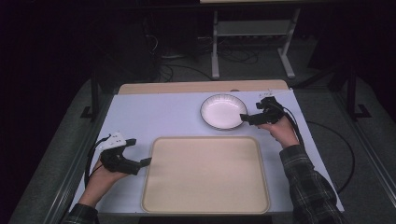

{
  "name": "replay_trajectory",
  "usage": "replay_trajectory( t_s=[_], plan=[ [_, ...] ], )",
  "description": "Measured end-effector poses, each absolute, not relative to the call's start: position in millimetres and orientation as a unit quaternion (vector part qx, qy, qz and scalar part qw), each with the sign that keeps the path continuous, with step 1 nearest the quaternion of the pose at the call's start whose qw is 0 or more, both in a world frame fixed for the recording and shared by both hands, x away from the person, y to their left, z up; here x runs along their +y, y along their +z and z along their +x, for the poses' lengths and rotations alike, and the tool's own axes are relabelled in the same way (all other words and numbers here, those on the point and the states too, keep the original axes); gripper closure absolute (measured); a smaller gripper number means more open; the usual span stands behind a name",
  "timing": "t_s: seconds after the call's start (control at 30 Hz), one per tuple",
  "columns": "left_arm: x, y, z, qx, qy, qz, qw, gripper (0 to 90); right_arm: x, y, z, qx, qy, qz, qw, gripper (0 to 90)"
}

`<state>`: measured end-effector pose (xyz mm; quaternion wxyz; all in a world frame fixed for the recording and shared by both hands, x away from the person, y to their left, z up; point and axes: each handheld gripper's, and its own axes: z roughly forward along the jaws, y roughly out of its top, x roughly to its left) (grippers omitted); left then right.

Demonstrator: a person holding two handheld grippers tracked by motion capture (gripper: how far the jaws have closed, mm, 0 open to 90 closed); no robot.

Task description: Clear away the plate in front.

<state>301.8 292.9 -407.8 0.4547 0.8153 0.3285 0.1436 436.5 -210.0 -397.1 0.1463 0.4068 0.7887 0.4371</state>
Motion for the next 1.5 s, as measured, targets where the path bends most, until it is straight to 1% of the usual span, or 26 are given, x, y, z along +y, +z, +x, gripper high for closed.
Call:
replay_trajectory(
  t_s=[0.2,0.53,0.9,1.0,1.03,1.27,1.37,1.4,1.5],
  plan=[
    [292.5,-407.9,301.6,0.328,0.143,0.816,0.455,0.0,-210.8,-400.5,446.1,0.788,0.434,0.413,0.143,6.0],
    [293.0,-408.6,302.0,0.327,0.14,0.816,0.456,0.0,-207.5,-406.8,466.7,0.794,0.425,0.417,0.124,6.4],
    [292.6,-408.9,301.8,0.326,0.14,0.816,0.456,0.0,-206.3,-422.8,490.7,0.8,0.398,0.44,0.089,7.0],
    [292.4,-409.0,301.8,0.325,0.139,0.817,0.455,0.0,-205.1,-426.1,493.1,0.8,0.396,0.442,0.085,10.2],
    [292.3,-409.2,301.8,0.325,0.139,0.817,0.456,0.0,-204.7,-428.2,494.5,0.801,0.393,0.443,0.085,12.6],
    [292.5,-409.3,301.7,0.325,0.138,0.817,0.457,0.0,-205.6,-439.5,499.2,0.8,0.384,0.456,0.071,16.4],
    [292.6,-409.3,301.8,0.325,0.138,0.817,0.457,0.0,-205.1,-441.7,499.5,0.801,0.382,0.457,0.065,20.5],
    [292.6,-409.3,301.7,0.325,0.138,0.817,0.457,0.0,-205.1,-443.1,499.7,0.801,0.383,0.457,0.061,23.9],
    [292.5,-409.1,301.6,0.325,0.138,0.817,0.457,0.0,-204.5,-444.8,499.8,0.801,0.381,0.459,0.058,25.9]
  ],
)
